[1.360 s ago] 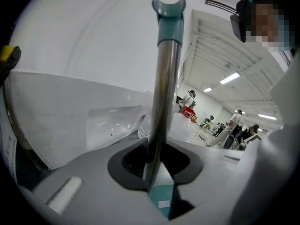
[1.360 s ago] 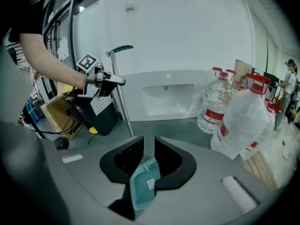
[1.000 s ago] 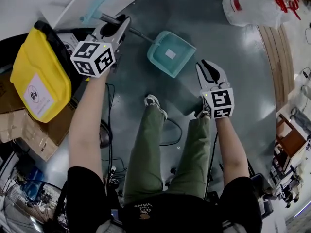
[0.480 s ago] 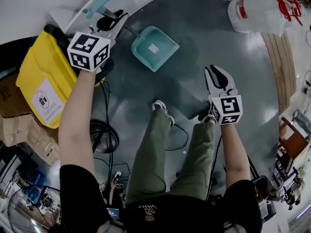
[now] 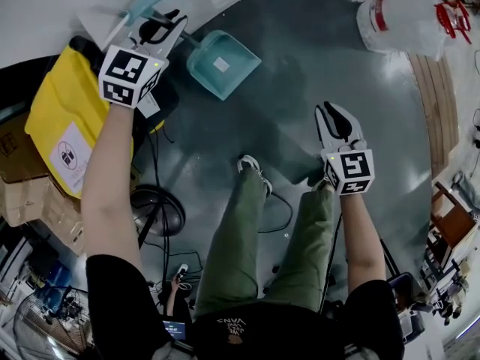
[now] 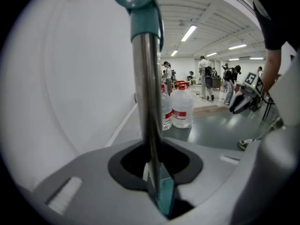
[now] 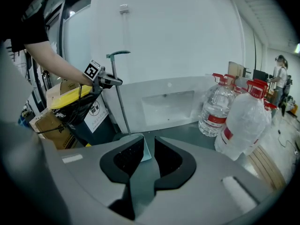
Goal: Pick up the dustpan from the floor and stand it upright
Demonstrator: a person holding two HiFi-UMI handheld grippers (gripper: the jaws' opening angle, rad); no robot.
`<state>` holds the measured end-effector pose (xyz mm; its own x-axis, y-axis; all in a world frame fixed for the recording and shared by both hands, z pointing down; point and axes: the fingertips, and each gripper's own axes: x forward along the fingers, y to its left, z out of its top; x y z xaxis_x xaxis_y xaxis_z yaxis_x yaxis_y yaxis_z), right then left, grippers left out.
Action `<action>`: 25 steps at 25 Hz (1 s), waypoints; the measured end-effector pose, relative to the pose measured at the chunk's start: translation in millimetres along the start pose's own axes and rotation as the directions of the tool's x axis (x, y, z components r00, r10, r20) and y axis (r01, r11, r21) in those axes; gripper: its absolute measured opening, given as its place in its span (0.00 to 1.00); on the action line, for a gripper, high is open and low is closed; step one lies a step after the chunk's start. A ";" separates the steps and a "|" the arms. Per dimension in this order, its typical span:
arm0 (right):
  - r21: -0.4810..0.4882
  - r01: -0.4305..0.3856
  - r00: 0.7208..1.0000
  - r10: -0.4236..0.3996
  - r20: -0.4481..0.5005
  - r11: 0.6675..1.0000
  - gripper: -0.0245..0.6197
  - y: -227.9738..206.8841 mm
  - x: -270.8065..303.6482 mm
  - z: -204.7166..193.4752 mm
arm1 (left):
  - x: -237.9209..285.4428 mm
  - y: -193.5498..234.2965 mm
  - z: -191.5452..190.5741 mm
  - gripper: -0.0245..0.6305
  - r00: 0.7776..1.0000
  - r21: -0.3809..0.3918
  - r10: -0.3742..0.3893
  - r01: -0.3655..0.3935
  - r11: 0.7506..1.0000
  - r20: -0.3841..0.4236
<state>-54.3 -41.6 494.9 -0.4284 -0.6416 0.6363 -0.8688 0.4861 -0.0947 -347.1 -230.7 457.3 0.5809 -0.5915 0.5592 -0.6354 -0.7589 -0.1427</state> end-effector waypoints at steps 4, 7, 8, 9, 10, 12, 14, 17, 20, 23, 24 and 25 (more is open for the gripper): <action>0.003 0.010 1.000 -0.010 -0.005 1.000 0.15 -1.8 0.2 -4.1 | 1.4 -0.9 1.3 0.23 1.000 0.065 -0.012 0.012 0.998 0.004; 0.007 0.012 1.000 -0.012 -0.009 1.000 0.15 -0.1 1.1 -7.3 | 2.0 -6.4 3.0 0.23 1.000 0.072 -0.016 0.014 0.997 0.021; 0.010 0.010 1.000 -0.010 -0.009 1.000 0.15 0.8 1.1 -7.9 | 2.3 -9.3 4.7 0.23 1.000 0.068 -0.014 0.012 0.998 0.027; 0.011 0.007 1.000 -0.007 -0.008 1.000 0.15 1.7 1.2 -8.1 | 2.7 -12.5 6.9 0.23 0.999 0.065 -0.012 0.010 0.998 0.032; 0.013 0.003 1.000 -0.003 -0.006 1.000 0.15 2.3 1.1 -7.8 | 3.2 -15.5 9.1 0.23 0.999 0.064 -0.007 0.005 0.998 0.035; 0.014 -0.006 1.000 0.006 -0.002 1.000 0.15 2.8 0.9 -6.9 | 4.2 -21.0 12.0 0.23 0.999 0.070 0.005 -0.007 0.997 0.038; 0.014 -0.016 1.000 0.016 0.003 1.000 0.15 3.3 1.2 -6.0 | 4.9 -25.4 12.6 0.23 0.999 0.082 0.016 -0.019 0.996 0.035; 0.013 -0.028 1.000 0.028 0.013 1.000 0.15 3.8 1.3 -3.8 | 7.5 -29.0 8.7 0.23 0.999 0.099 0.036 -0.036 0.994 0.003; 0.020 -0.038 0.999 0.037 0.029 0.999 0.15 3.5 0.0 -2.0 | 8.7 -32.6 1.2 0.27 0.997 0.108 0.059 -0.054 0.993 -0.044; 0.030 -0.050 0.998 0.049 0.051 0.998 0.15 2.1 -3.2 2.4 | 7.9 -36.2 -2.4 0.30 0.993 0.090 0.093 -0.087 0.992 -0.075; 0.033 -0.055 0.997 0.053 0.058 0.998 0.15 1.0 -4.7 3.9 | 7.2 -37.0 -2.9 0.30 0.991 0.074 0.107 -0.101 0.992 -0.079; 0.035 -0.059 0.996 0.057 0.064 0.998 0.15 -0.4 -6.5 5.2 | 6.0 -38.2 -3.2 0.30 0.990 0.055 0.119 -0.115 0.992 -0.081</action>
<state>-52.4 -40.8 486.8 -0.4919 -0.6497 0.5795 -0.8502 0.5018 -0.1592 -321.0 -204.5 468.8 0.4578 -0.6535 0.6027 -0.6687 -0.6999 -0.2509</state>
